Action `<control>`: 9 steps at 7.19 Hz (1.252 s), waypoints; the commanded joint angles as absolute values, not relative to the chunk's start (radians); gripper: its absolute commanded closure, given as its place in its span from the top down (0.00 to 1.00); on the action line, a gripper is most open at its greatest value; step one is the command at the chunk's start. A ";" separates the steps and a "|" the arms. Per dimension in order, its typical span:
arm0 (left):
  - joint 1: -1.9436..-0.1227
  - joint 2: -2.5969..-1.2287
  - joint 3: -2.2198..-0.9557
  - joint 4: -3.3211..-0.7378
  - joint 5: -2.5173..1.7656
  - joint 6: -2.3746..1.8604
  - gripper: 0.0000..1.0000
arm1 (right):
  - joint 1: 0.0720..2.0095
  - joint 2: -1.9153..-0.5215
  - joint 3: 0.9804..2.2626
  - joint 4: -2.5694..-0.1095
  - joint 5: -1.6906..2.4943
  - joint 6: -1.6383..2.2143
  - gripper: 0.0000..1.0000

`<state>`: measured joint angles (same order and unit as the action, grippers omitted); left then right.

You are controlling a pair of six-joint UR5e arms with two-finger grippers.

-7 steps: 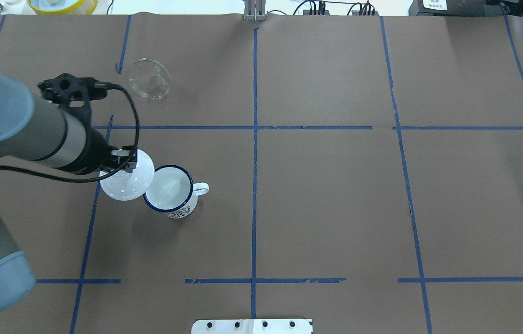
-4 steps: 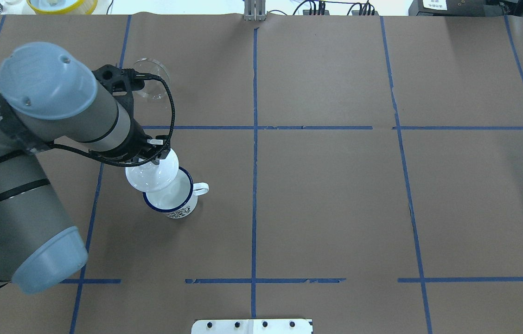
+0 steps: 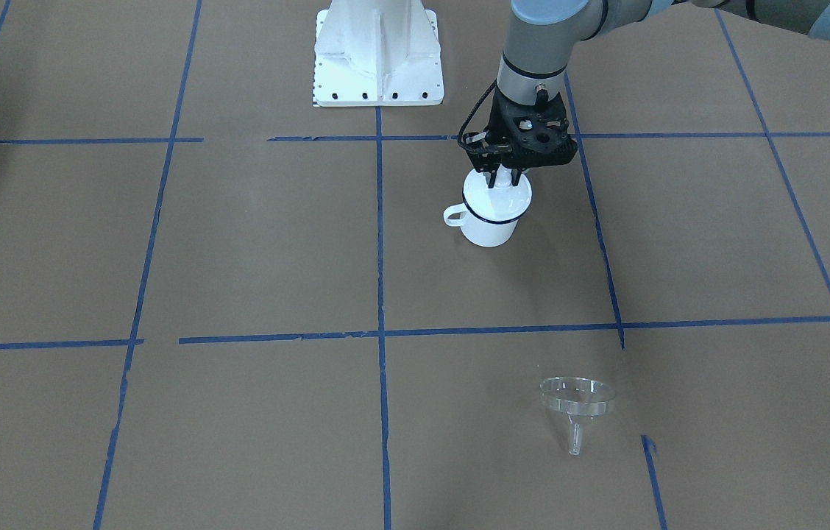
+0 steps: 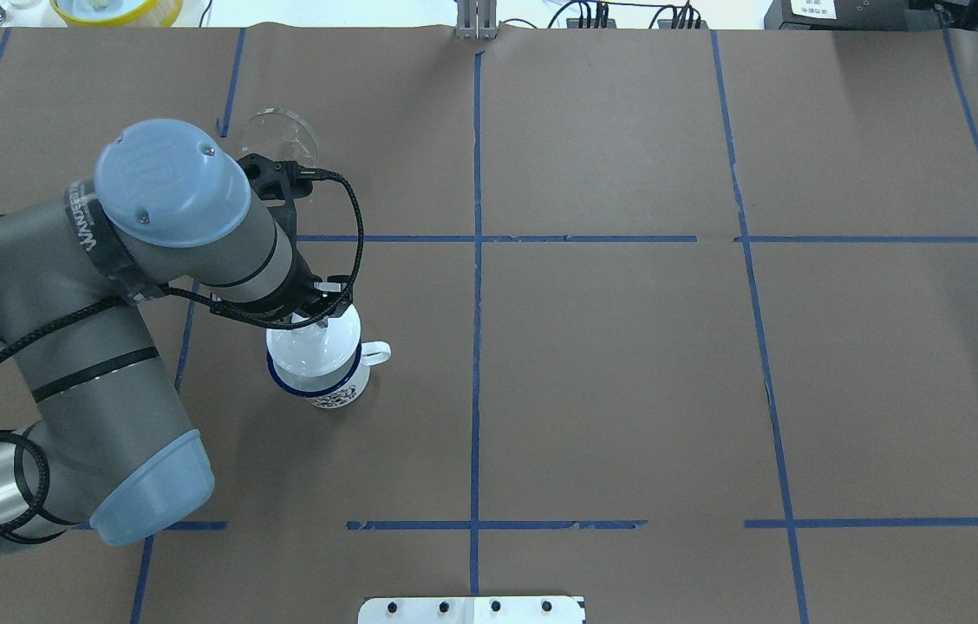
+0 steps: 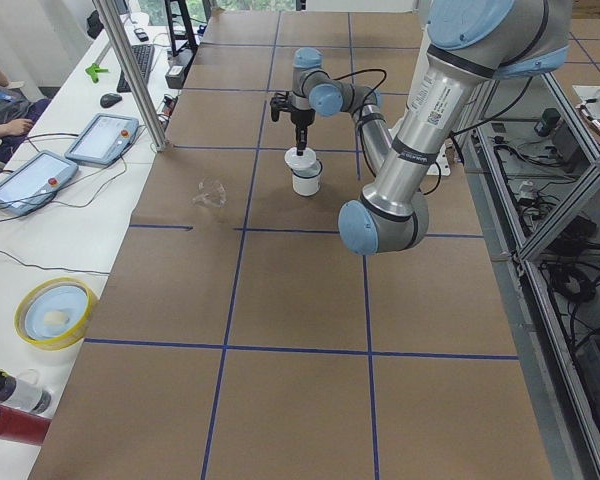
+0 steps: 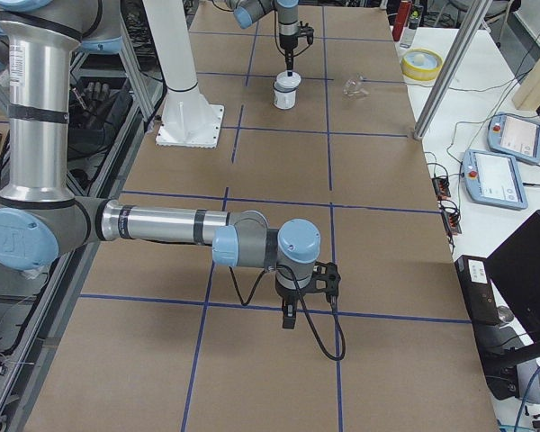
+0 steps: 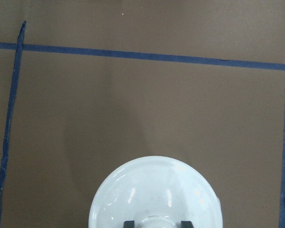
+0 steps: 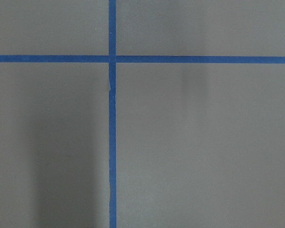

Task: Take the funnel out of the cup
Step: 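Lower the lid onto the mug's rim with the left gripper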

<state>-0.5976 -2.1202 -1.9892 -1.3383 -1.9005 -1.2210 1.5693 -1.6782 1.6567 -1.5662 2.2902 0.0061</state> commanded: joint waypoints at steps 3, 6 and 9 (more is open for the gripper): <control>-0.580 -2.102 -2.002 -1.341 -1.898 -1.249 0.00 | 1.569 -1.678 1.657 -1.566 2.290 0.006 1.00; -0.575 -2.100 -1.994 -1.341 -1.899 -1.244 0.00 | 1.569 -1.678 1.655 -1.566 2.290 0.006 1.00; -0.575 -2.102 -1.990 -1.342 -1.899 -1.244 0.00 | 1.569 -1.678 1.657 -1.566 2.290 0.006 1.00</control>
<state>-0.5753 -2.1004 -1.9915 -1.3411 -1.8990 -1.2441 1.5693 -1.6781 1.6564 -1.5662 2.2902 0.0062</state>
